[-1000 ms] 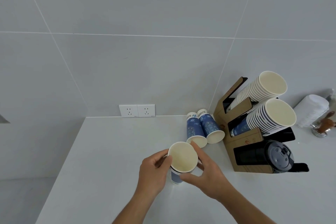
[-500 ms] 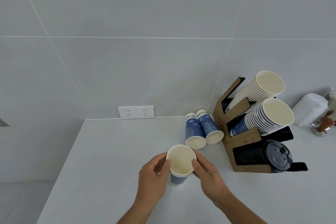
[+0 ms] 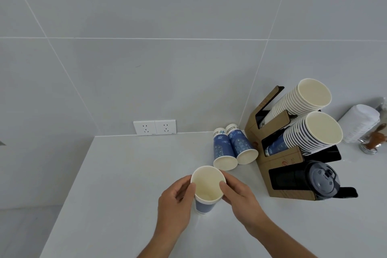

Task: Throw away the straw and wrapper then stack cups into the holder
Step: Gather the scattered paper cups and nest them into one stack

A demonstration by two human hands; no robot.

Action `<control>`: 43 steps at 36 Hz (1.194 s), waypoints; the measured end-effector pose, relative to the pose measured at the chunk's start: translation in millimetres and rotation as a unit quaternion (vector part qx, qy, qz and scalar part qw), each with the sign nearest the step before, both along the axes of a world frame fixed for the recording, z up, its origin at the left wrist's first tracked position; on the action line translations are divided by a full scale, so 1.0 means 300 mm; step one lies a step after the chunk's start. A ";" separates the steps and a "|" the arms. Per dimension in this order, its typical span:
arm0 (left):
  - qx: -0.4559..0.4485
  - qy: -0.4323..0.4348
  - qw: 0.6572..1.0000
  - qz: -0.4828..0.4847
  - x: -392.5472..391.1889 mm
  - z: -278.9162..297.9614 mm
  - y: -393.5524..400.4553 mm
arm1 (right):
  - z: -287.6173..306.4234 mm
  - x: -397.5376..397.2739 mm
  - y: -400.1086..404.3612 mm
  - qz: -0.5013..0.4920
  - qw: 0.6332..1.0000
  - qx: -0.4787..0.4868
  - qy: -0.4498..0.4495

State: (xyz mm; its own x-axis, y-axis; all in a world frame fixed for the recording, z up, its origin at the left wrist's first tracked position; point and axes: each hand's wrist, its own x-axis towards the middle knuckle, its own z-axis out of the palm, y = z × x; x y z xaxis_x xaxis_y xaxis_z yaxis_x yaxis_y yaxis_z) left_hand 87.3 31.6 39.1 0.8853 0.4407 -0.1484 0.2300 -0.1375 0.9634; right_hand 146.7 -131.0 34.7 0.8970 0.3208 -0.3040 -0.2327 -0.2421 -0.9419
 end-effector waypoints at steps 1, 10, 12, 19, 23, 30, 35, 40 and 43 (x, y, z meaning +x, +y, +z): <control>0.000 0.002 1.000 -0.001 0.001 0.004 0.003 | 0.007 0.005 -0.001 0.001 1.000 0.000 0.002; -0.058 0.020 0.998 0.005 0.090 0.011 0.066 | 0.019 0.091 -0.048 -0.088 0.995 -0.037 -0.001; -0.067 0.026 0.997 0.005 0.125 0.023 0.083 | 0.013 0.115 -0.061 -0.120 0.991 -0.053 -0.004; -0.146 0.082 0.986 -0.010 0.293 0.008 0.113 | -0.063 0.217 -0.087 -0.220 0.971 -0.069 0.063; -0.181 0.146 0.971 -0.059 0.398 -0.052 0.101 | -0.110 0.255 -0.078 -0.228 0.966 -0.093 0.085; -0.195 0.215 0.948 -0.127 0.505 -0.143 0.066 | -0.142 0.307 -0.052 -0.212 0.966 -0.121 0.083; -0.129 0.232 0.941 -0.210 0.528 -0.146 0.044 | -0.172 0.336 -0.048 -0.211 0.966 -0.118 0.090; -0.110 0.235 0.934 -0.247 0.545 -0.146 0.037 | -0.188 0.347 -0.040 -0.206 0.970 -0.092 0.087; -0.114 0.230 0.935 -0.245 0.544 -0.134 0.036 | -0.192 0.350 -0.038 -0.214 0.970 -0.071 0.088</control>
State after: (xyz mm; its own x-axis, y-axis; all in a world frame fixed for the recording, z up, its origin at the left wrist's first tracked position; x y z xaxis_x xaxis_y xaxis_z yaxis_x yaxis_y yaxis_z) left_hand 250.6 42.5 -1.0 0.7919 -0.0915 -0.6037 0.5904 -0.1376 0.7953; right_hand 251.7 -142.4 -22.8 0.8687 -0.1271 -0.4788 -0.4954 -0.2127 -0.8423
